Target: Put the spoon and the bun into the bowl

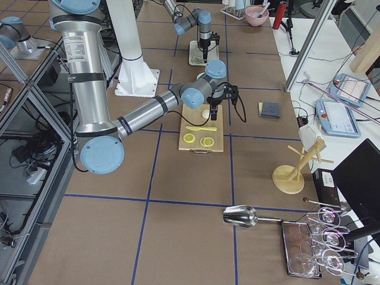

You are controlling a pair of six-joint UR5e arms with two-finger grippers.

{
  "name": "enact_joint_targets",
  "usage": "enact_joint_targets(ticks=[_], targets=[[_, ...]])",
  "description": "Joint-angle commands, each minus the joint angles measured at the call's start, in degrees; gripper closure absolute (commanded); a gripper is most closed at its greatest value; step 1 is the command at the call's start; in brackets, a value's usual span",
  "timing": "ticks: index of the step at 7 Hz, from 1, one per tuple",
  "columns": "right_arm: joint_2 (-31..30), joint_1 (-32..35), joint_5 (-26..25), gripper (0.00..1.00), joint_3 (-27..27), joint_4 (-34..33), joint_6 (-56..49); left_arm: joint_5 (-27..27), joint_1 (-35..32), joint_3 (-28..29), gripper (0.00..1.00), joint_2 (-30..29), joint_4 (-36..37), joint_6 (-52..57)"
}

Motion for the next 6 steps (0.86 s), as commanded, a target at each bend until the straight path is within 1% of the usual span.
enact_joint_targets(ticks=[1, 2, 3, 4, 5, 6], targets=[[0.0, -0.2, -0.2, 0.0, 0.1, 0.0, 0.1, 0.0, 0.0, -0.4, 1.0, 0.1, 0.4, -0.1], [0.2, -0.2, -0.2, 0.0, 0.1, 0.0, 0.2, 0.0, 0.0, -0.2, 1.0, 0.0, 0.4, -0.1], [0.3, -0.3, -0.1, 0.0, 0.1, 0.0, 0.2, -0.1, -0.5, -1.7, 1.0, 0.2, 0.4, -0.1], [0.6, -0.8, -0.4, 0.0, 0.1, 0.0, 0.2, -0.2, -1.0, -5.9, 1.0, 0.8, 4.4, 0.2], [1.1, -3.0, -2.9, 0.0, 0.1, 0.0, 2.4, -0.2, -1.2, -9.6, 1.0, 0.2, 11.5, 0.8], [2.6, -5.9, -5.3, 0.0, 0.0, 0.0, 3.8, -0.3, -2.7, -9.8, 1.0, -0.5, 12.8, 0.8]])
